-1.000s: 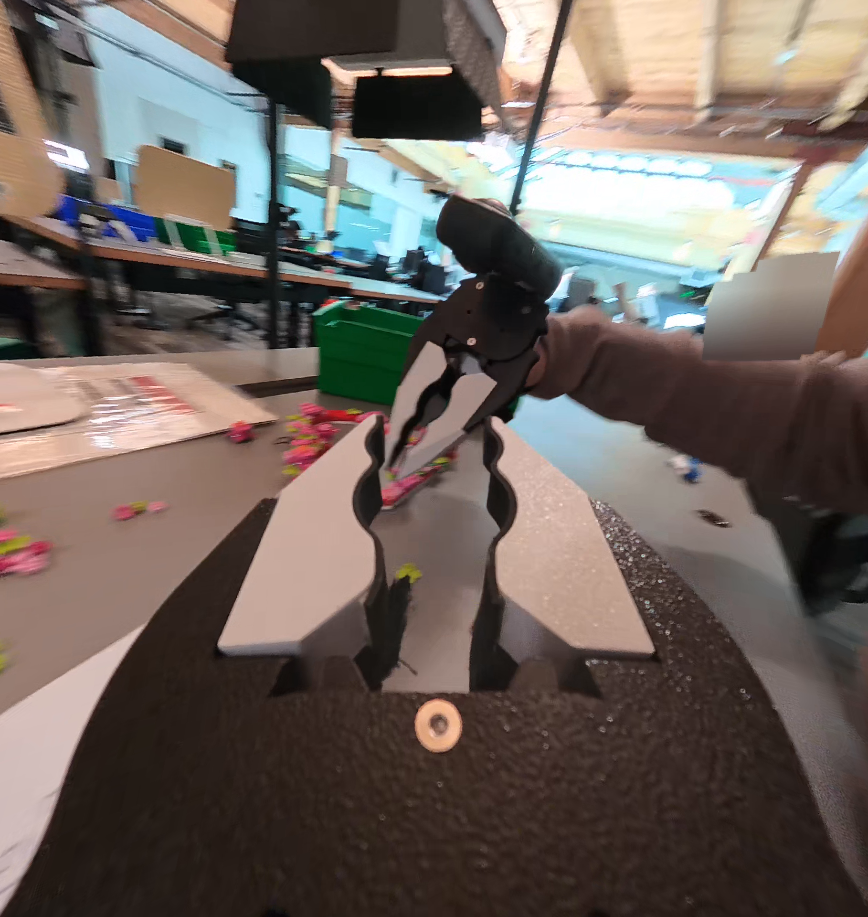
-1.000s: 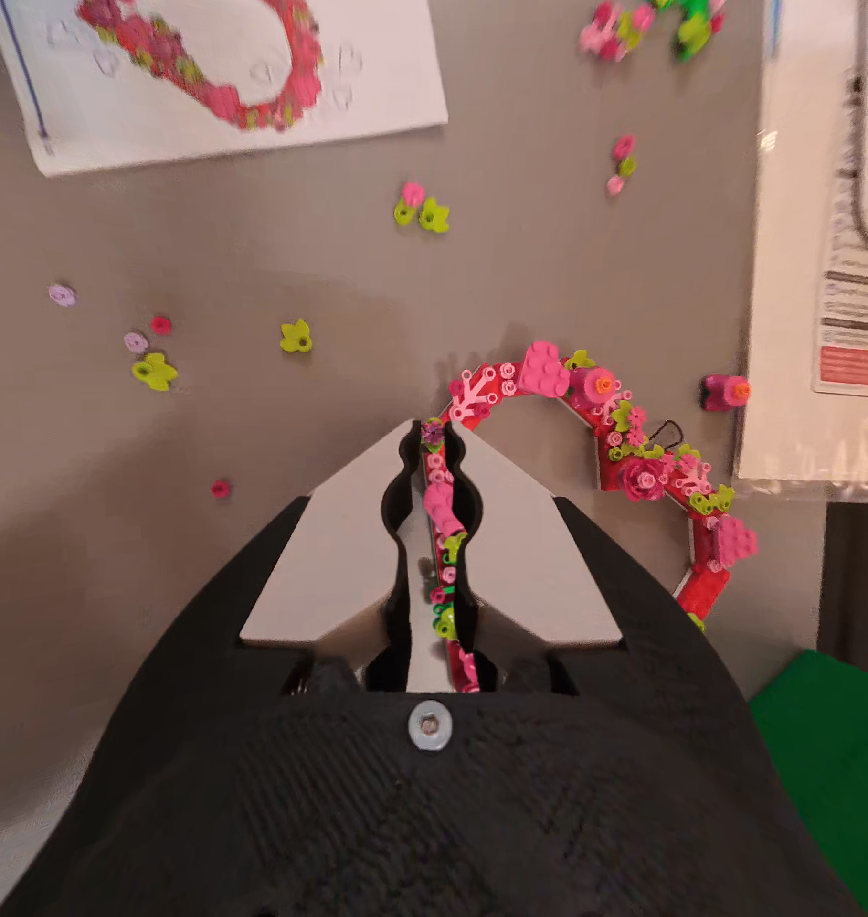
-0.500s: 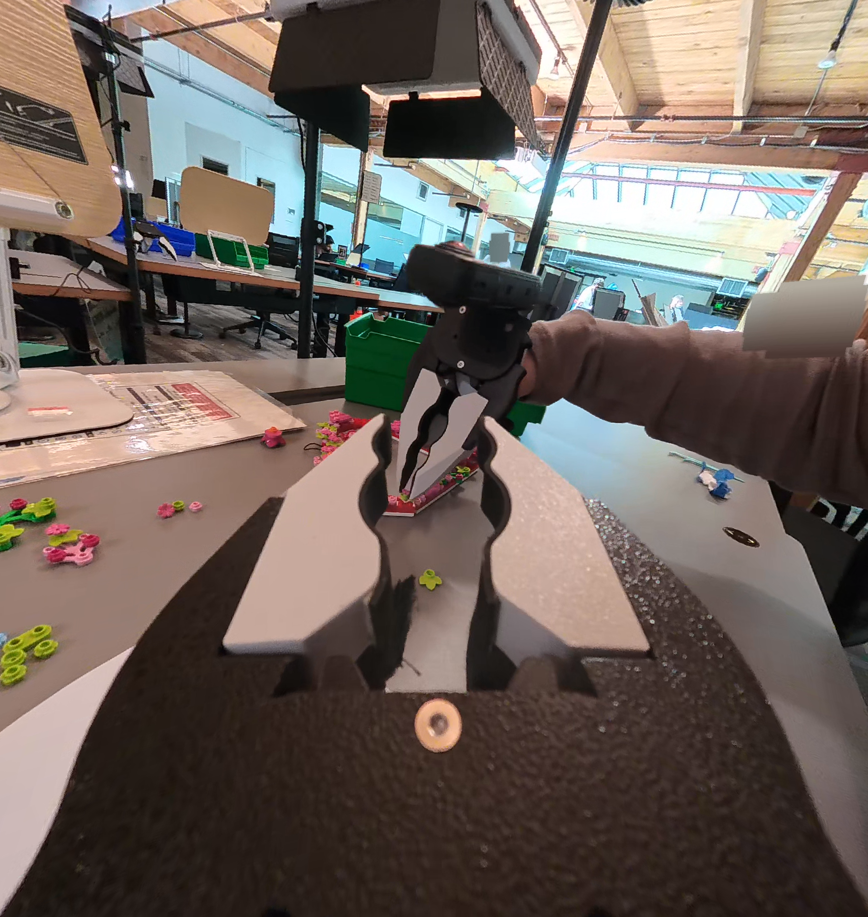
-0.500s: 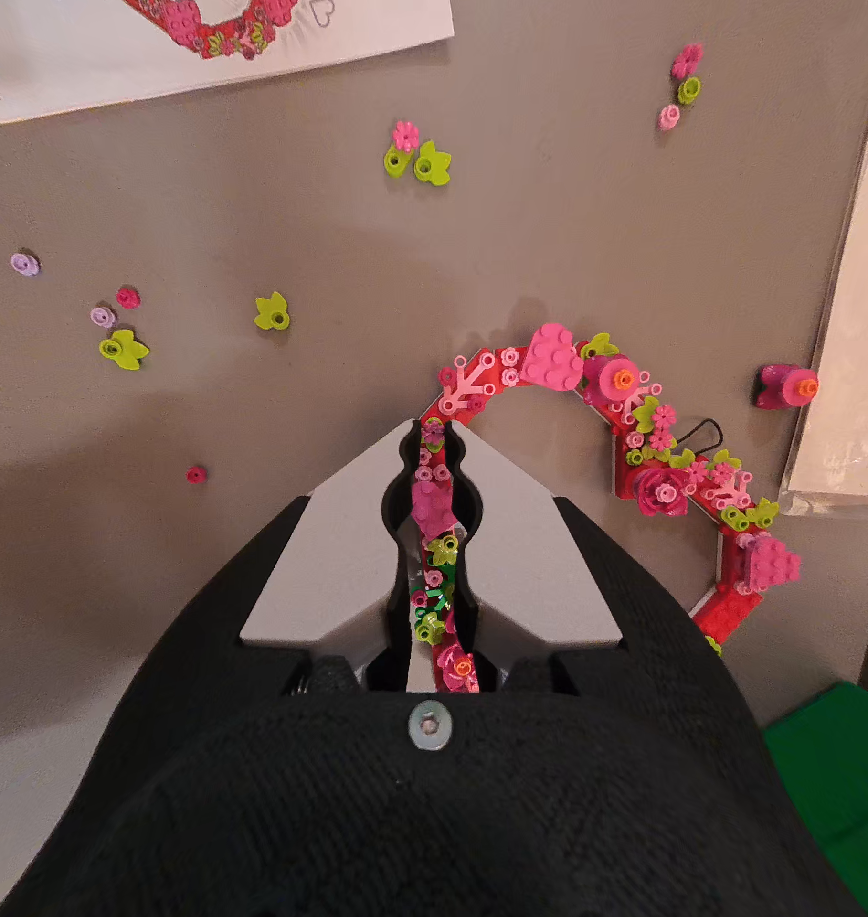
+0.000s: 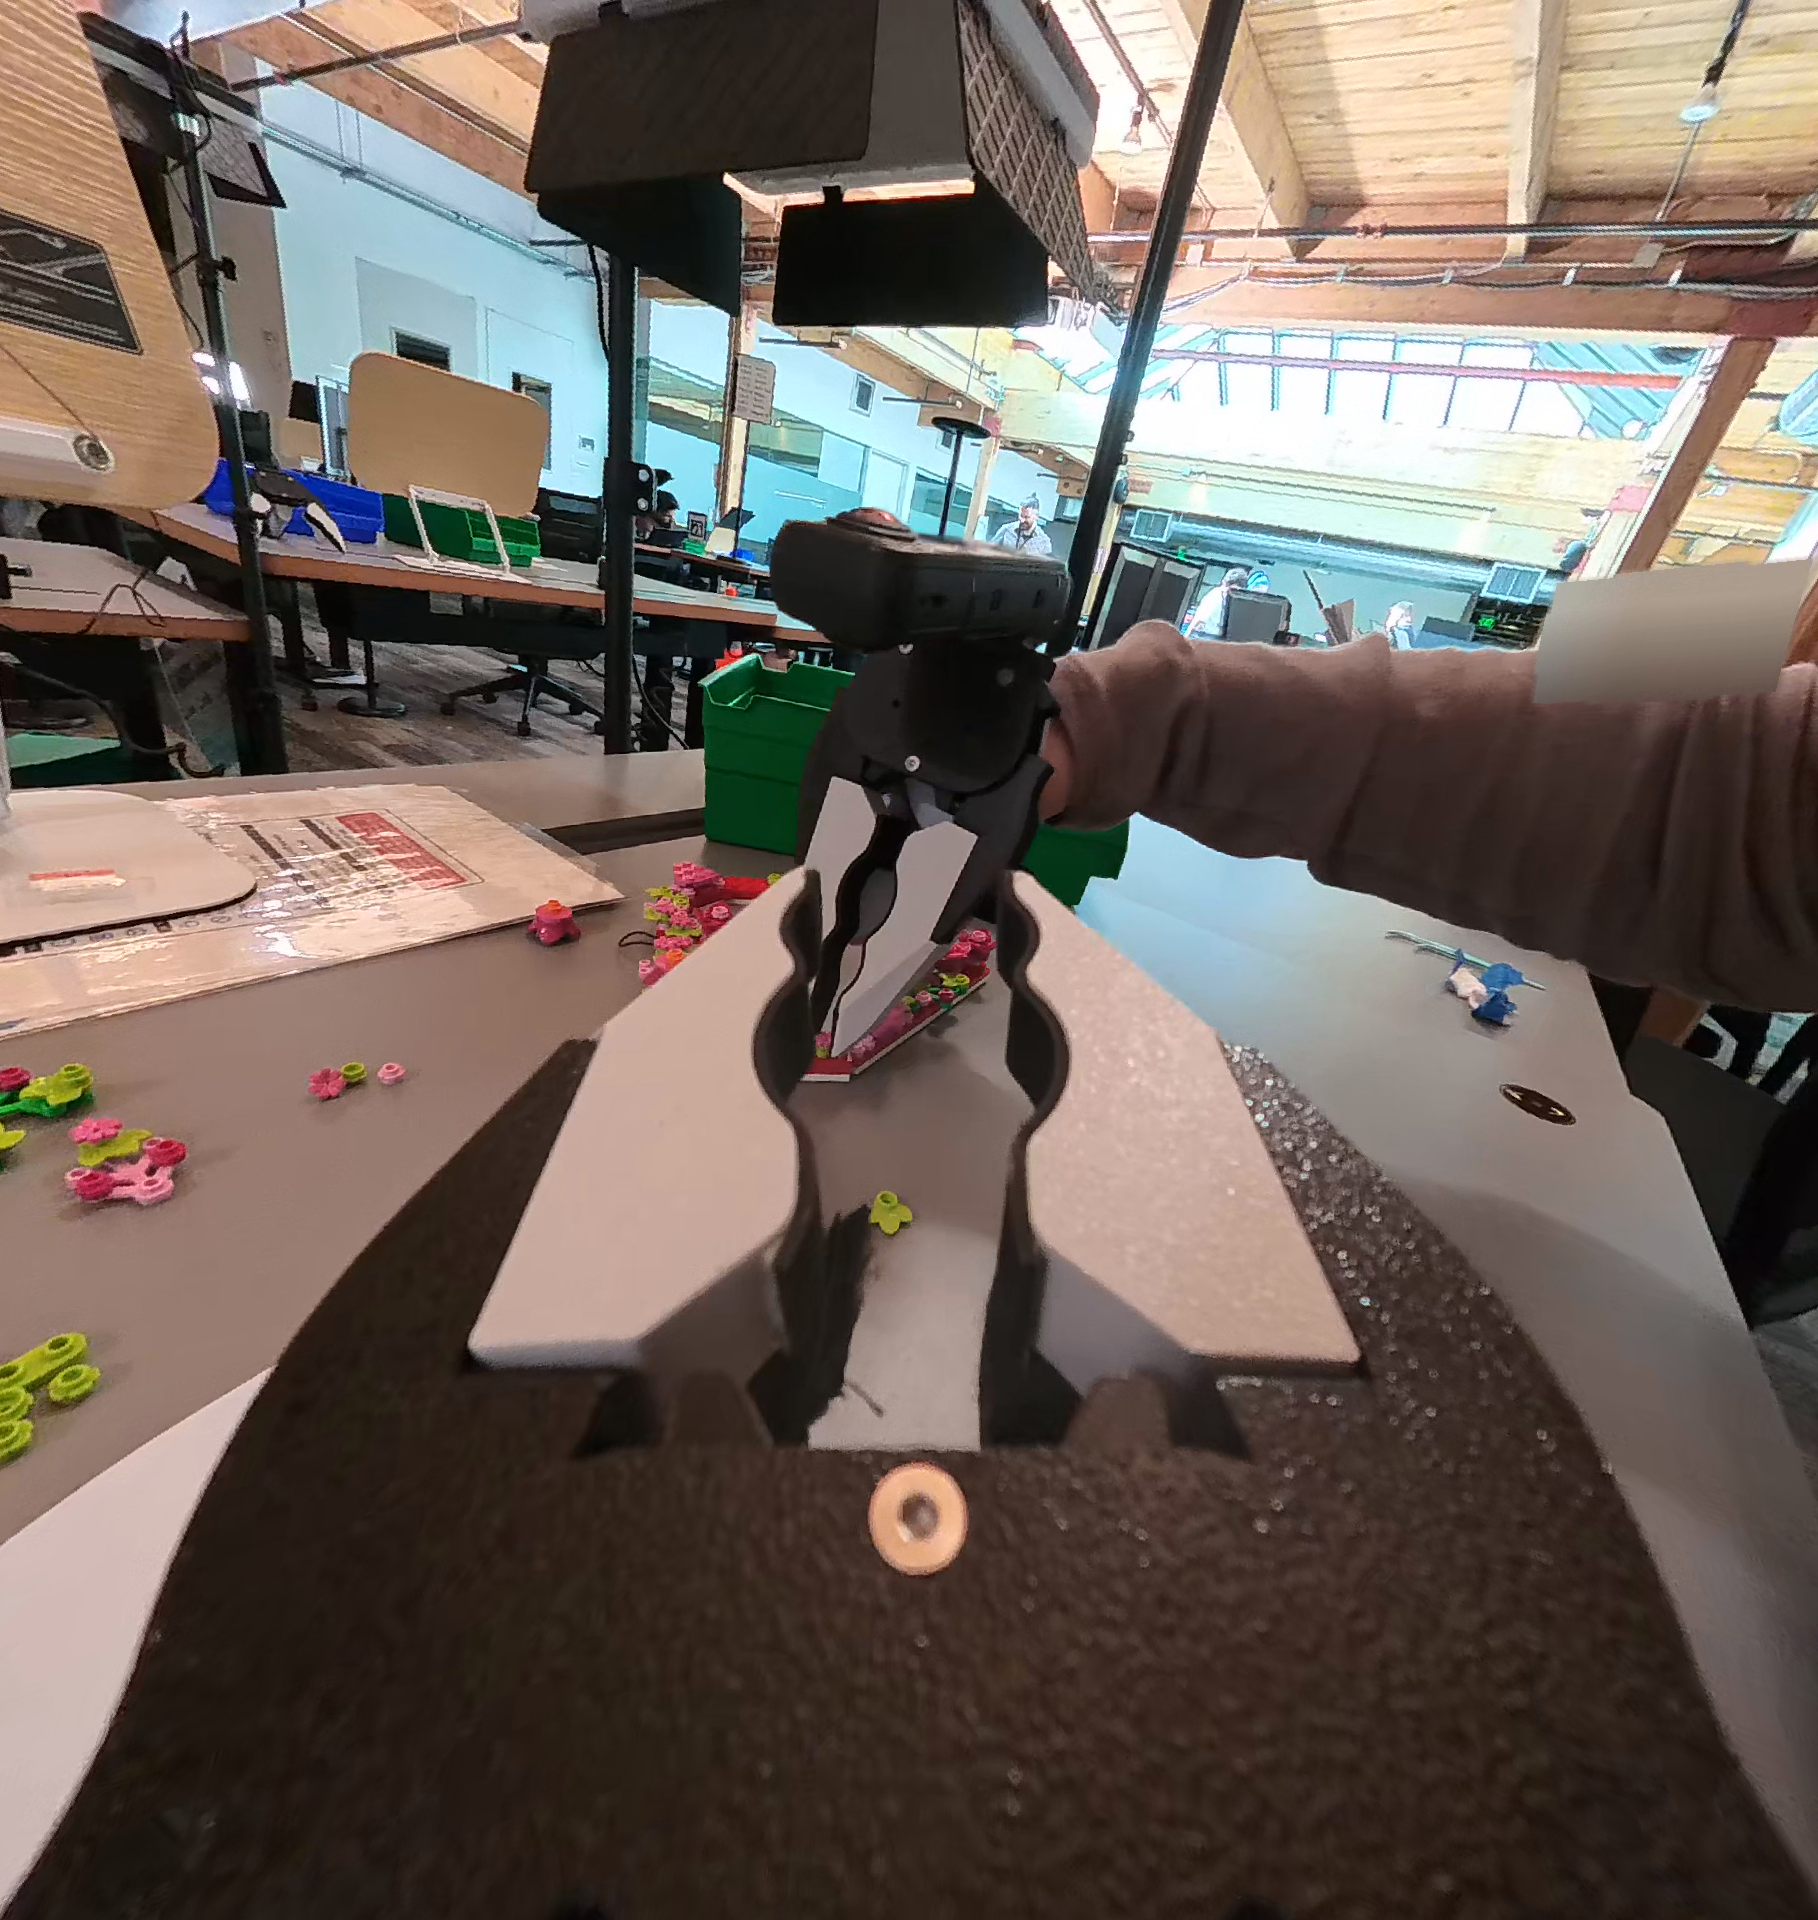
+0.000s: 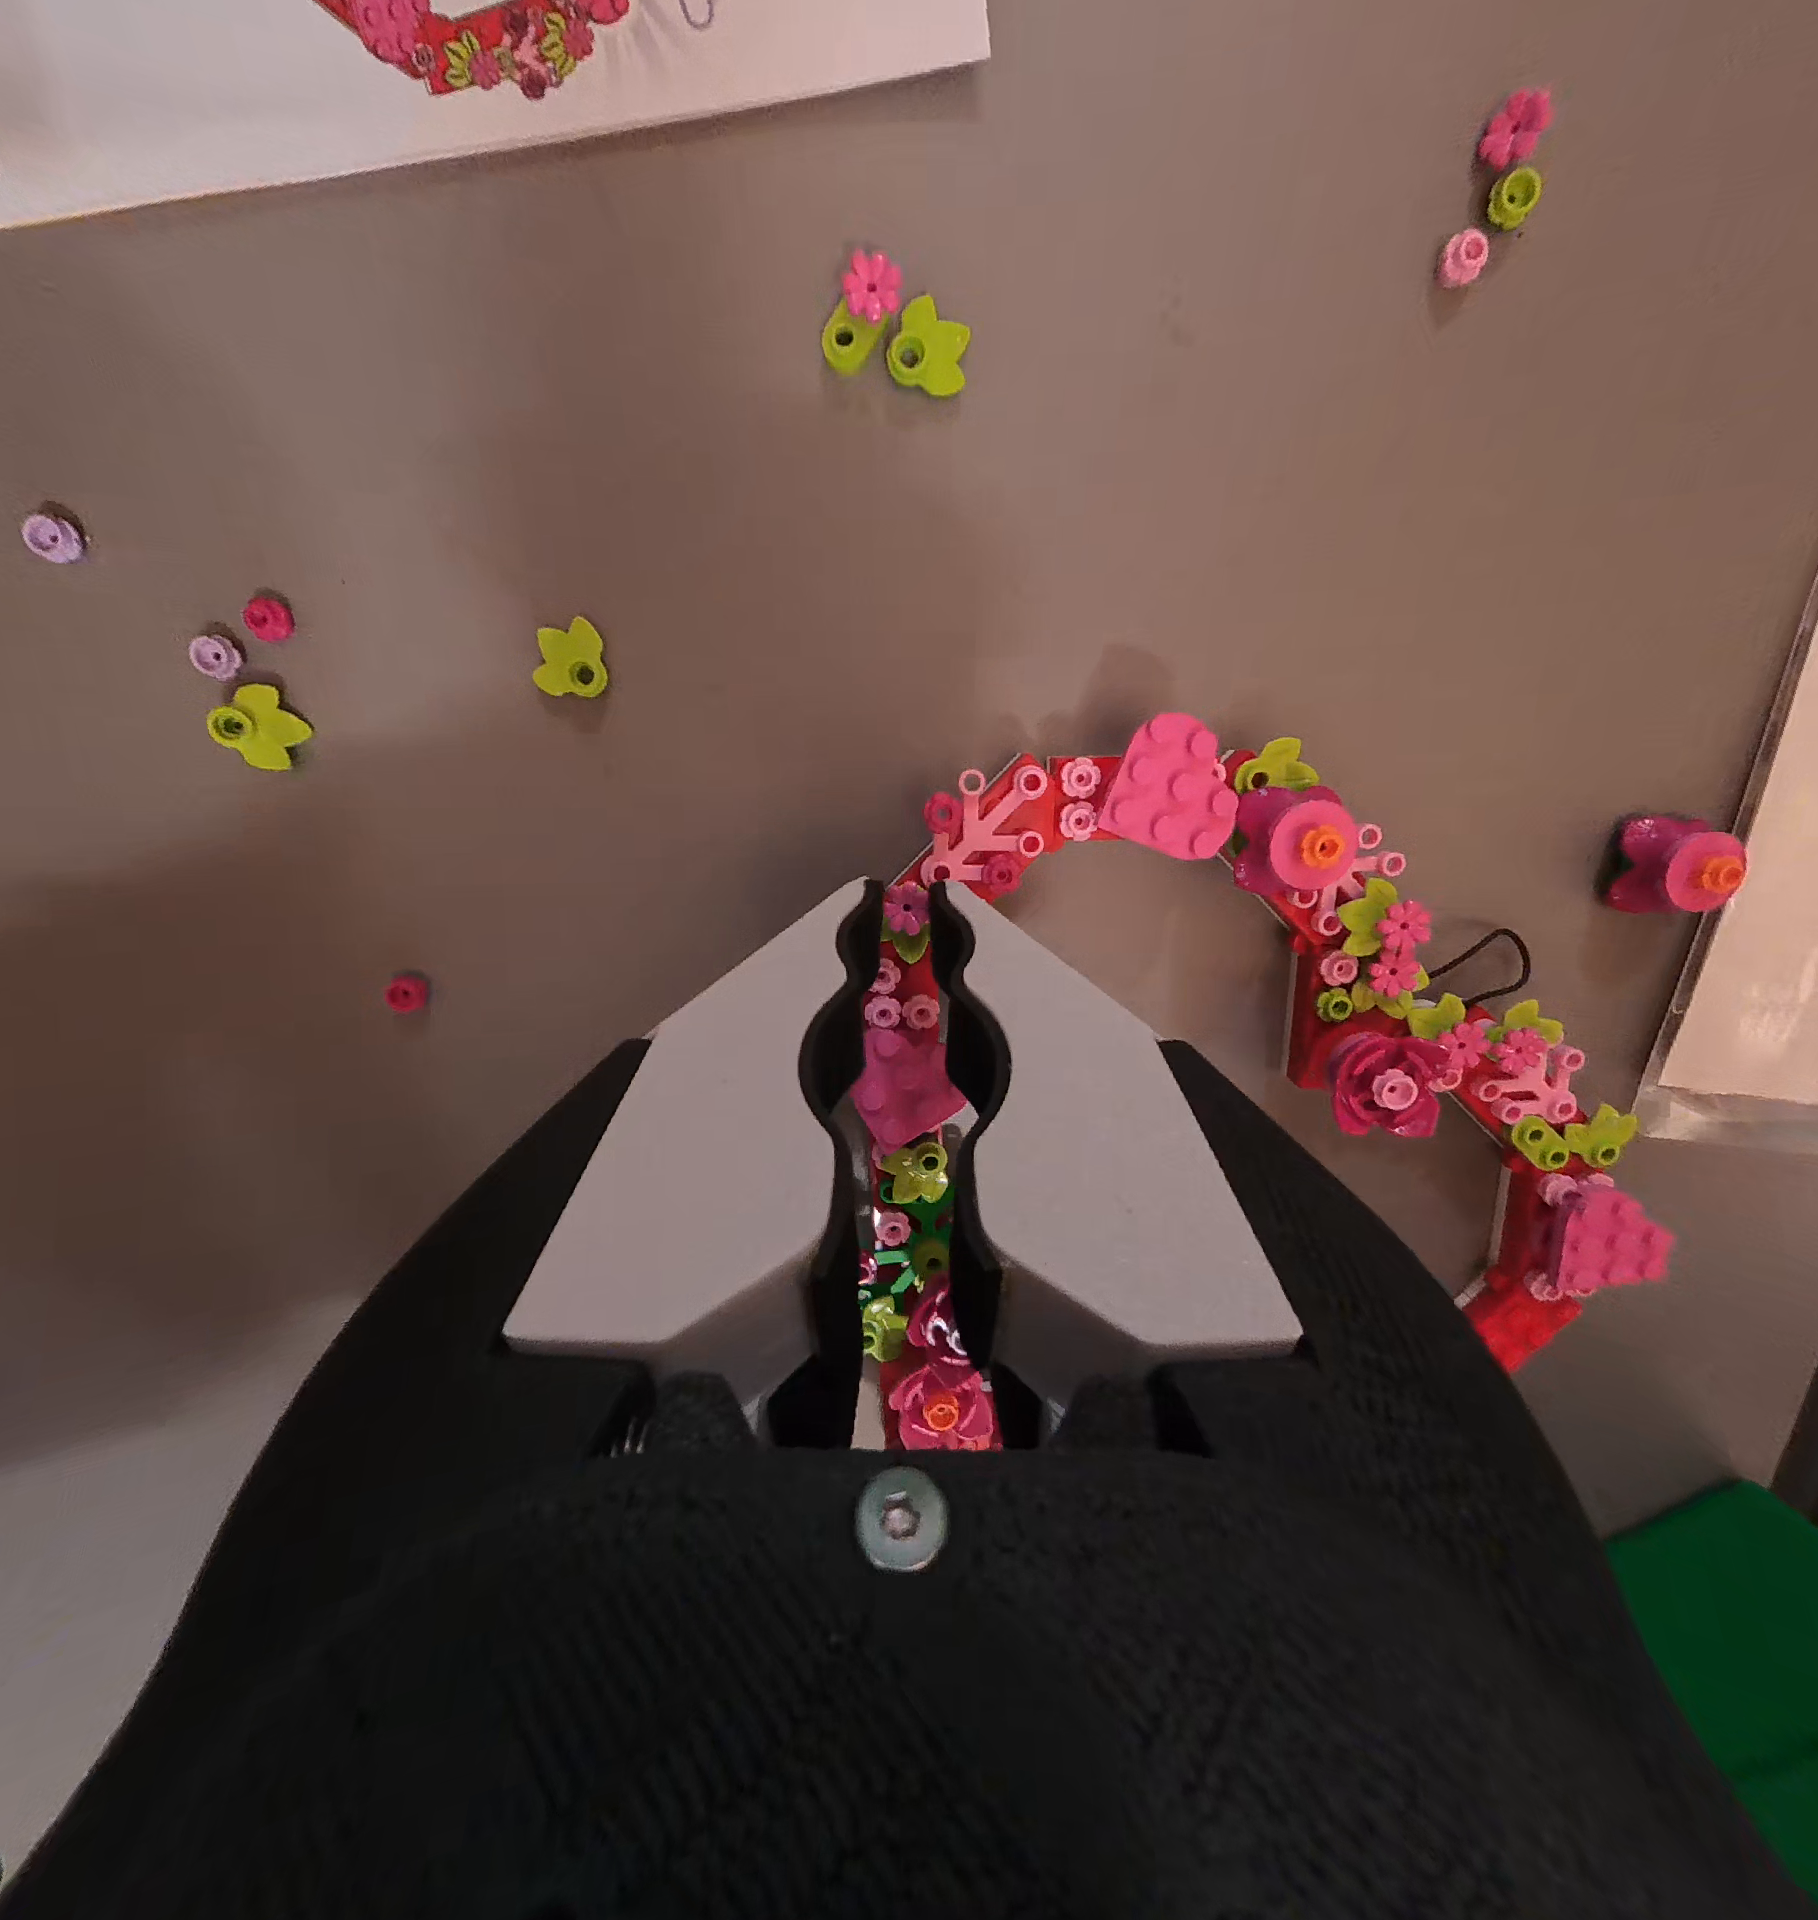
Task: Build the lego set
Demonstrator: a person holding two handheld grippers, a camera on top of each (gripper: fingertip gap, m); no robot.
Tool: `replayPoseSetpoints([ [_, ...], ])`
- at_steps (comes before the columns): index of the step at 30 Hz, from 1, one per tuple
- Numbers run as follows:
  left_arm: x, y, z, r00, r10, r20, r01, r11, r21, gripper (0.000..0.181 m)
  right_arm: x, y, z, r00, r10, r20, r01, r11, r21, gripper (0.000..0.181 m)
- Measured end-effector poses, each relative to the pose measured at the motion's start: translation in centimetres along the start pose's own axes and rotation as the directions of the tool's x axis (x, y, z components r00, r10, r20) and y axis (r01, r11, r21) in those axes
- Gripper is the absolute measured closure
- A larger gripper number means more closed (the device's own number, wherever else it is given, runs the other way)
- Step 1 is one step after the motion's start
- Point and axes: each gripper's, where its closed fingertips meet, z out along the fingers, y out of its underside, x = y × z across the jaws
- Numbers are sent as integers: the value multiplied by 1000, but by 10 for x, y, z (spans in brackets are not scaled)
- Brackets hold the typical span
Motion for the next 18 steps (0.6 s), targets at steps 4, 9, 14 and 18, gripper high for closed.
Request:
replayPoseSetpoints([
  [4, 2, 1, 0, 1000, 0, -7, 0, 1000, -2, 151, 0, 0, 1, 999, 42, 13, -43, 998, 46, 174],
  [9, 4, 3, 1, 1000, 0, -13, 0, 1000, -11, 150, 2, 2, 1, 995, 102, 24, -104, 989, 107, 174],
  [14, 5, 5, 2, 1000, 14, -11, -14, 1000, -16, 150, 2, 1, 1, 991, 133, 4, -132, 980, 150, 174],
  [18, 4, 4, 1, 1000, 22, -5, -22, 1000, -13, 150, 1, 0, 0, 986, 167, -6, -162, 965, 207, 167],
])
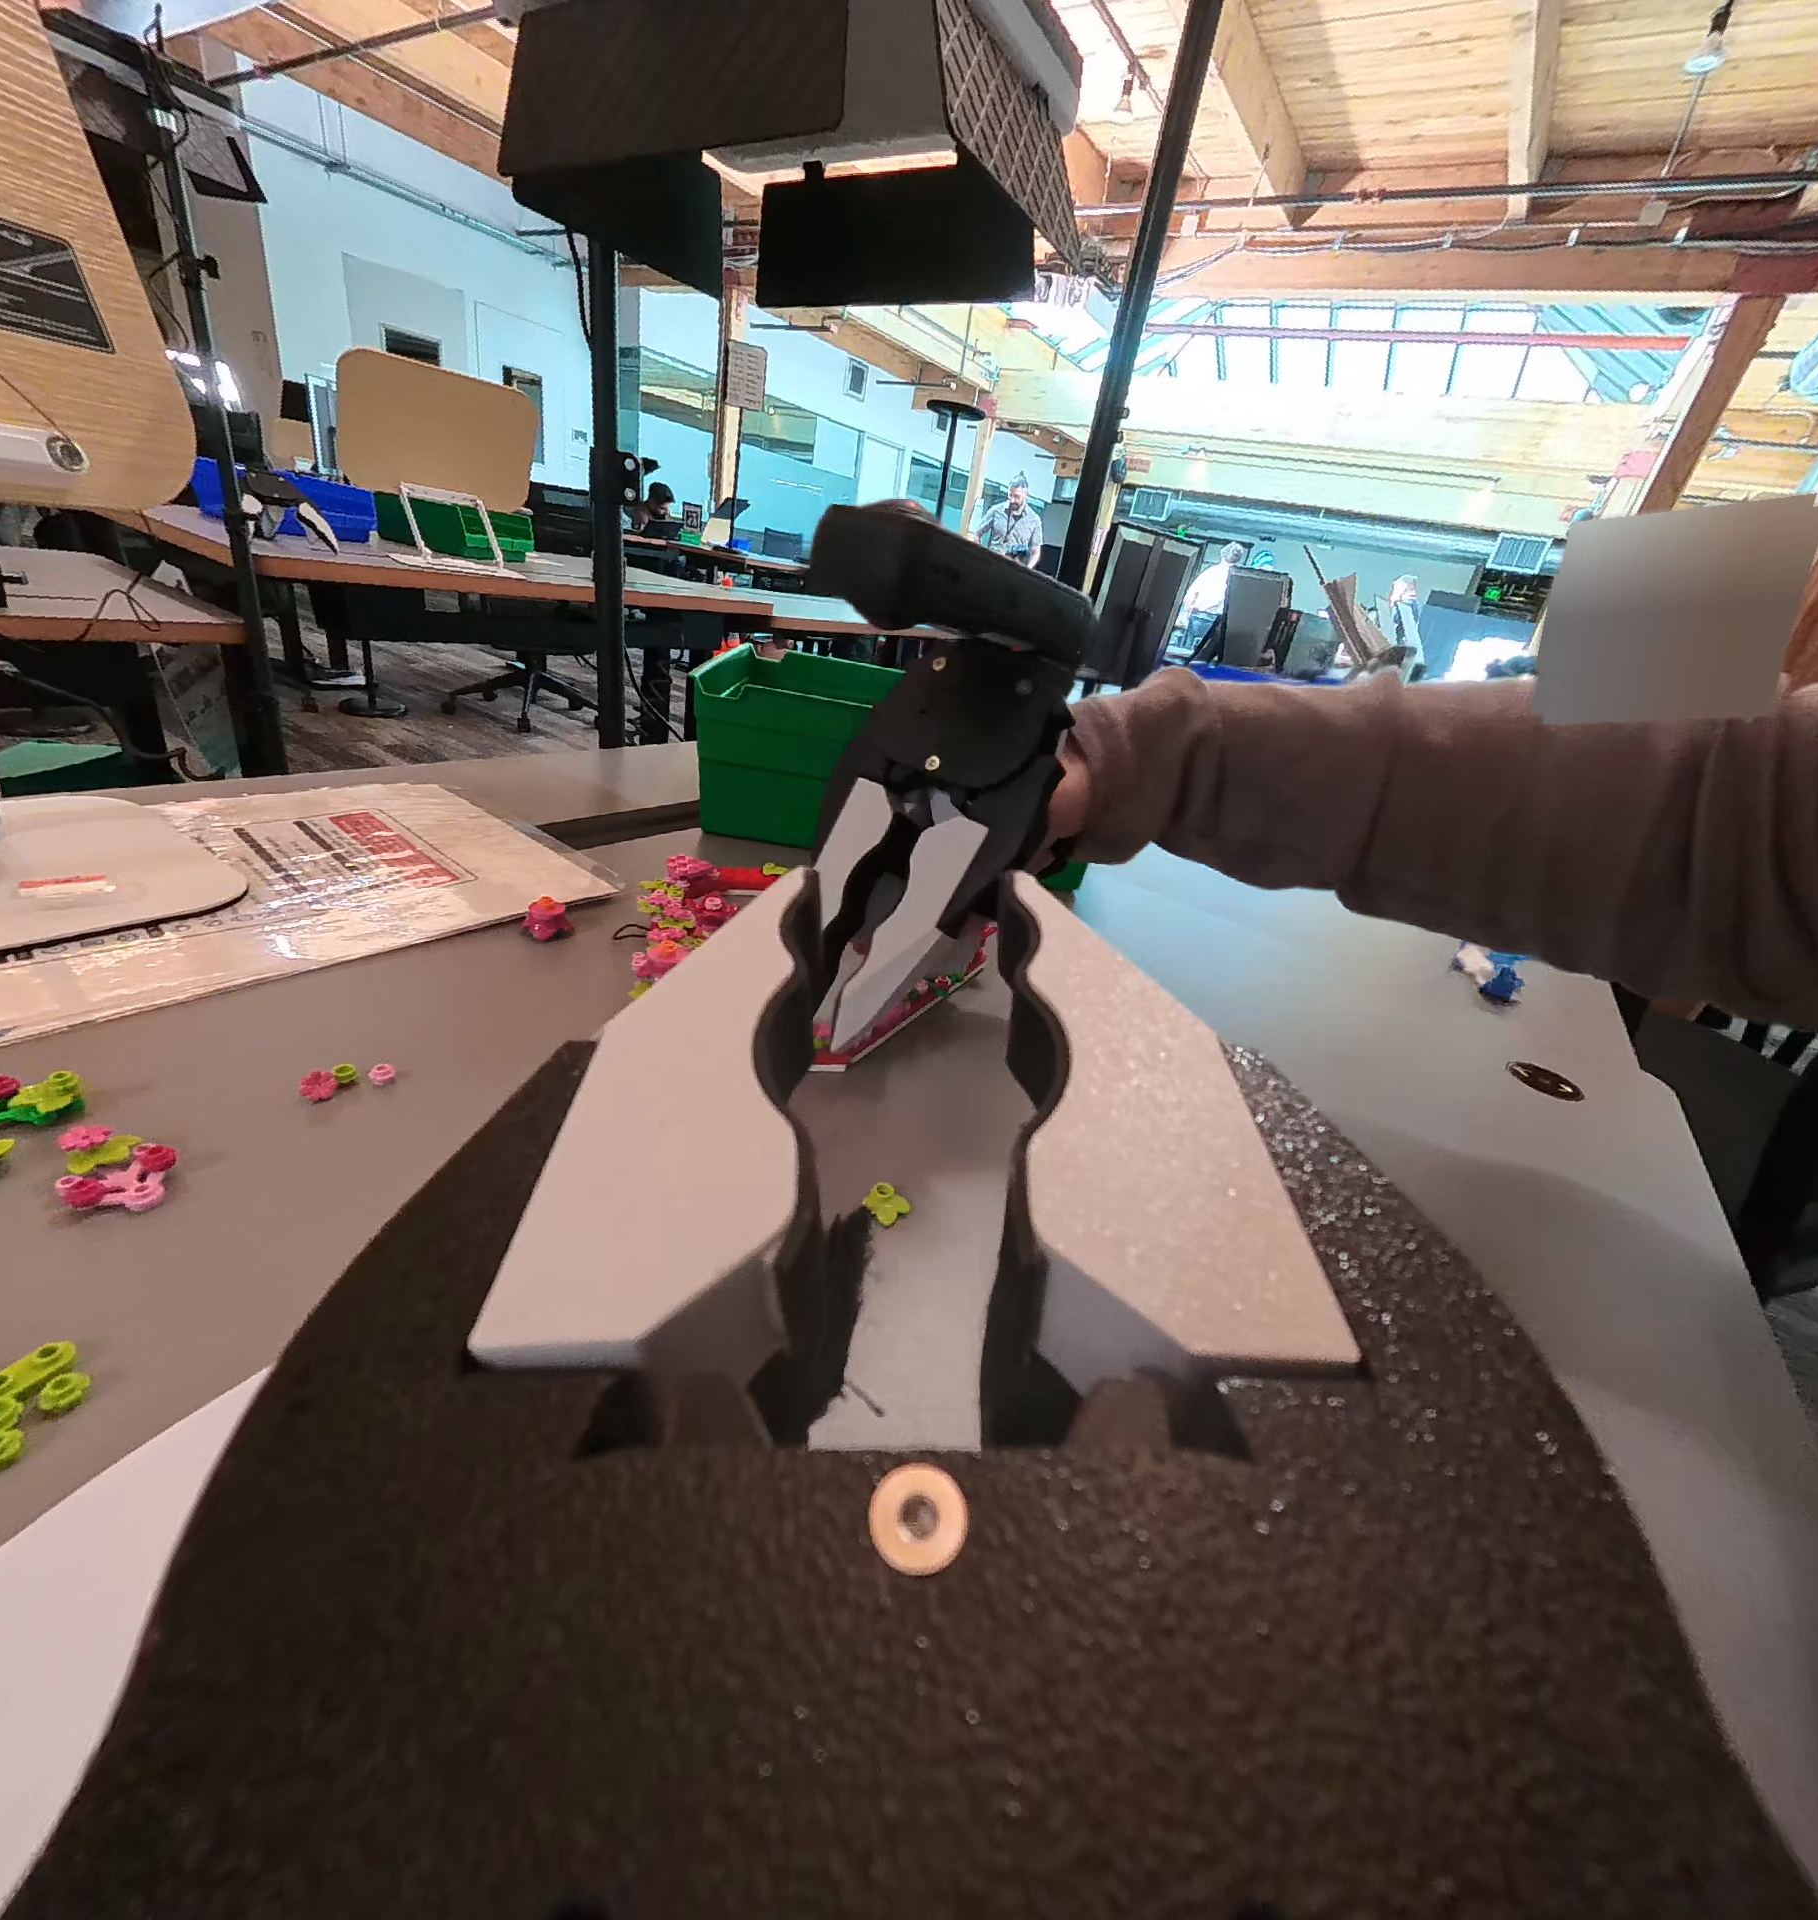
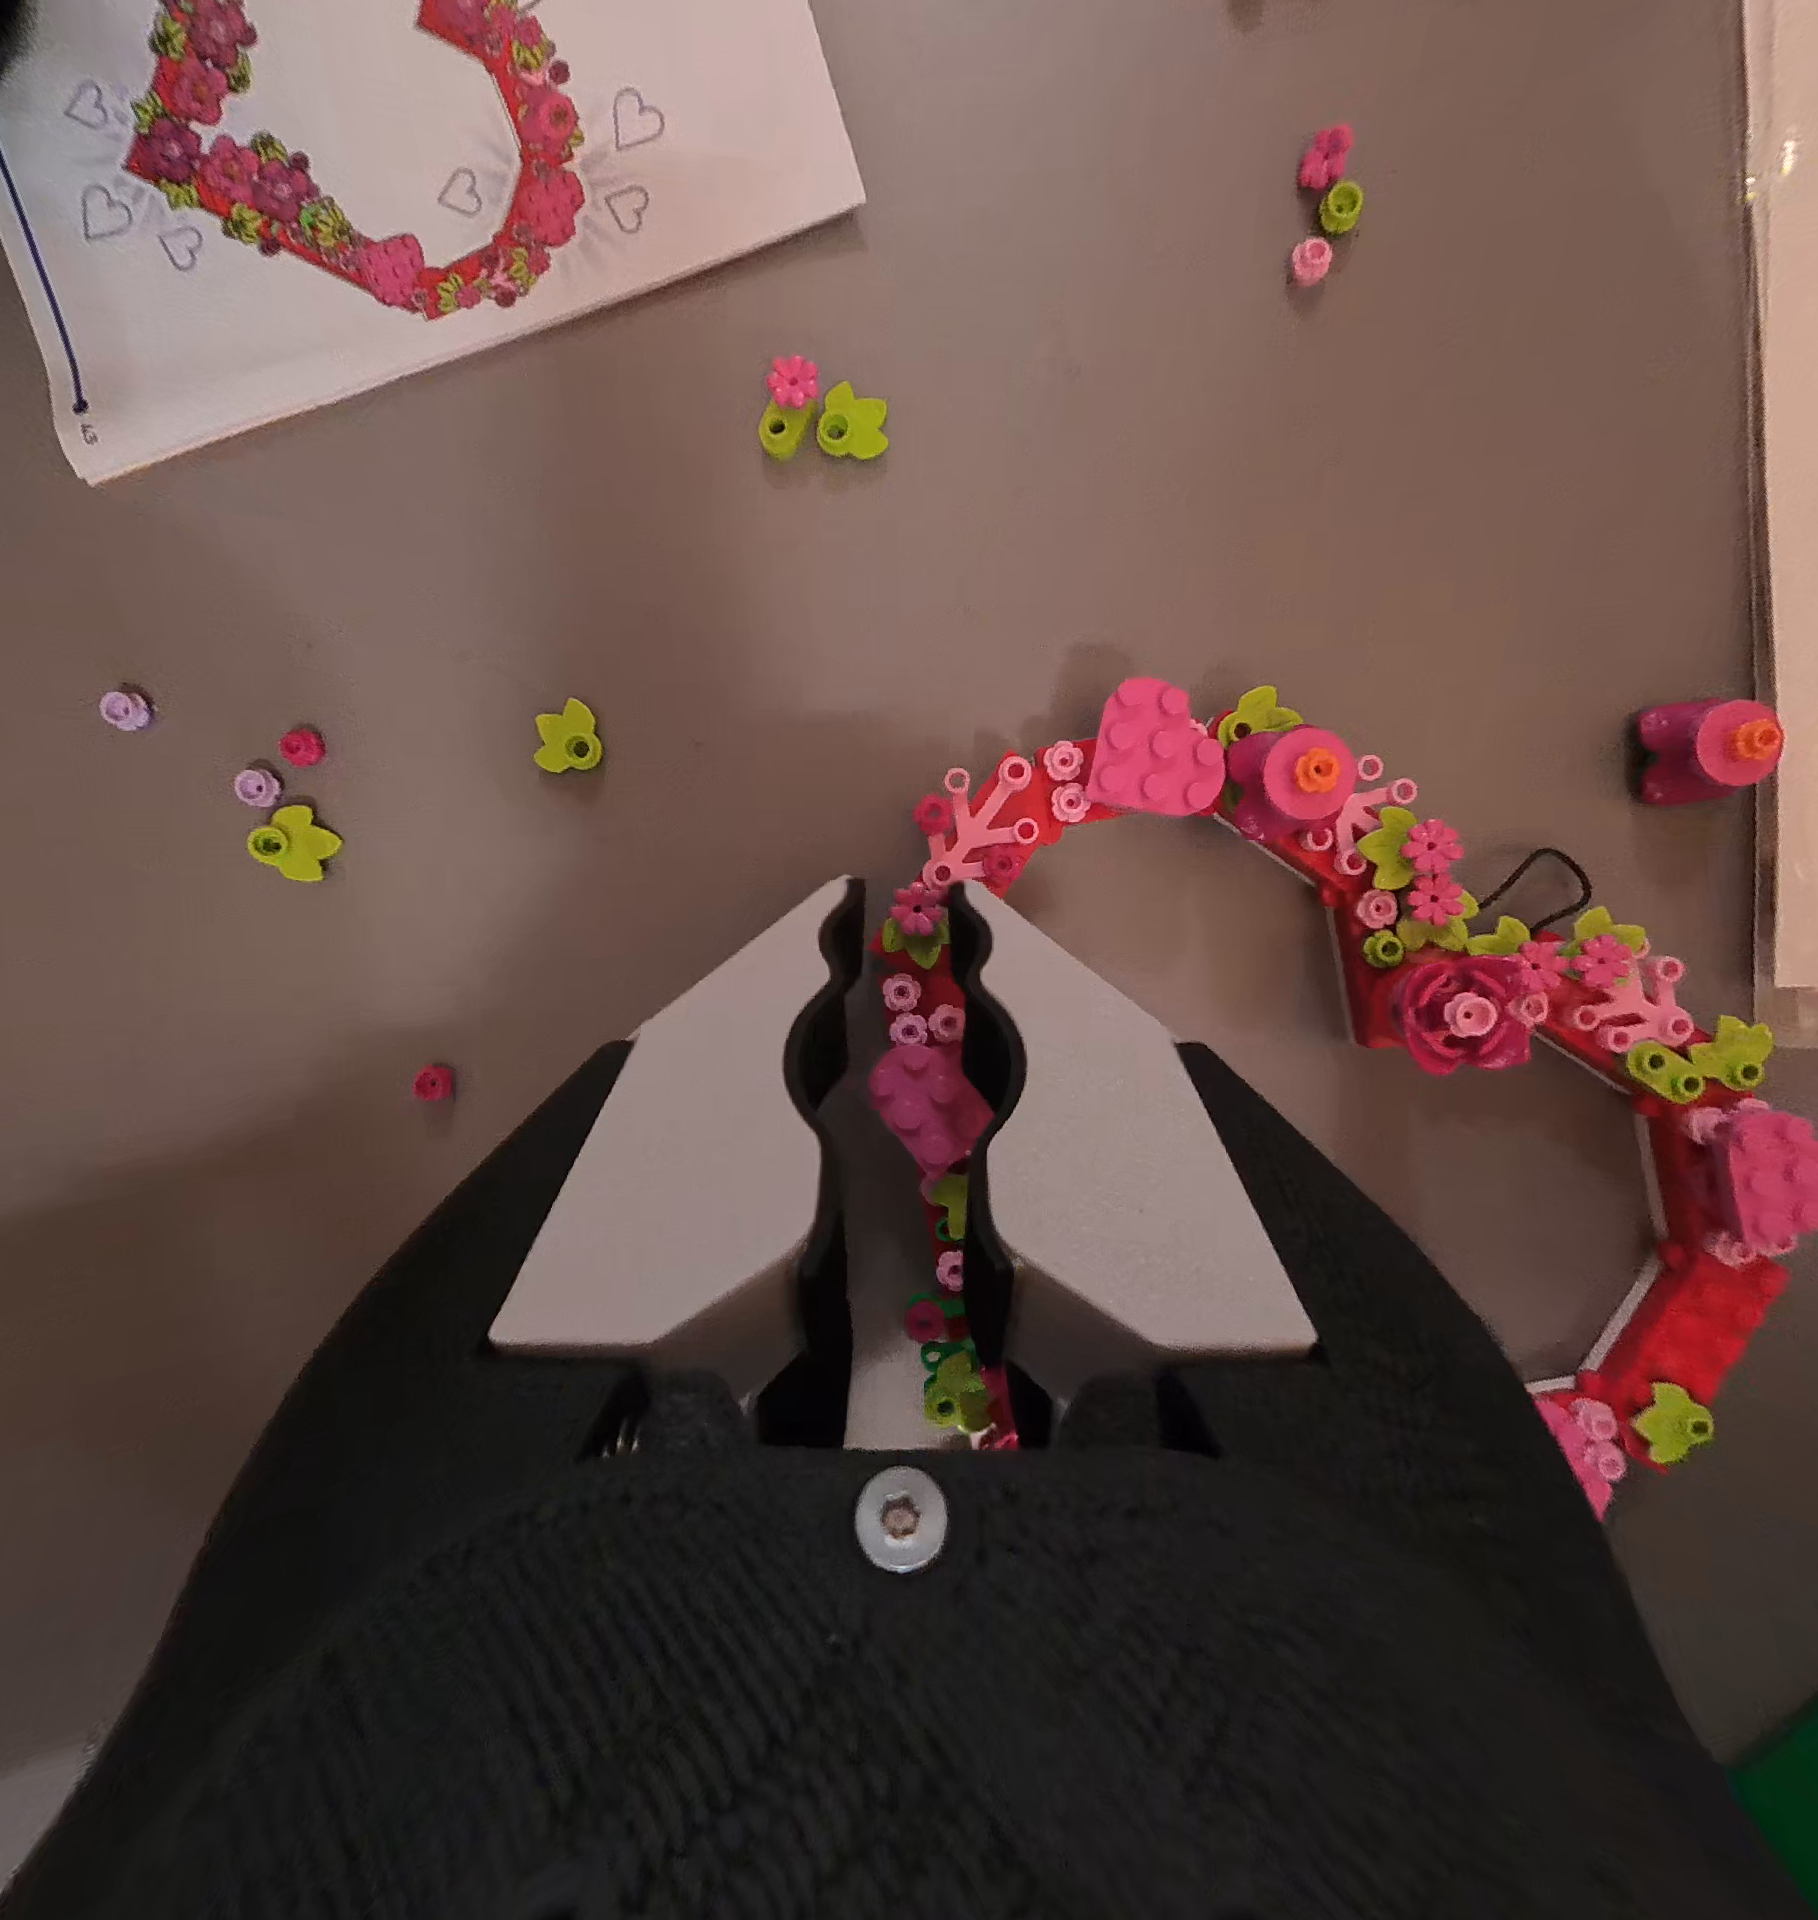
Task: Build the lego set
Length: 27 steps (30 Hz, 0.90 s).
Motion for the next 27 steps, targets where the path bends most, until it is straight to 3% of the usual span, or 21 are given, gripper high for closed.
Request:
replayPoseSetpoints([
  [10, -2, 0, -1, 1000, 11, 9, -11, 1000, -9, 149, 2, 11, -5, 989, -6, -151, 11, 999, 35, 140],
  [17, 2, 1, 6, 998, 64, -9, -65, 996, -60, 144, 5, 14, 2, 989, 10, -146, -8, 1000, 11, 149],
  [22, 2, 12, 18, 967, 252, -32, -254, 953, -164, 143, 4, 11, 2, 989, 5, -145, -1, 1000, 31, 150],
  [27, 5, 13, 25, 975, 211, -74, -218, 970, -103, 139, -3, 5, -9, 976, 22, -218, 6, 992, 128, 143],
])
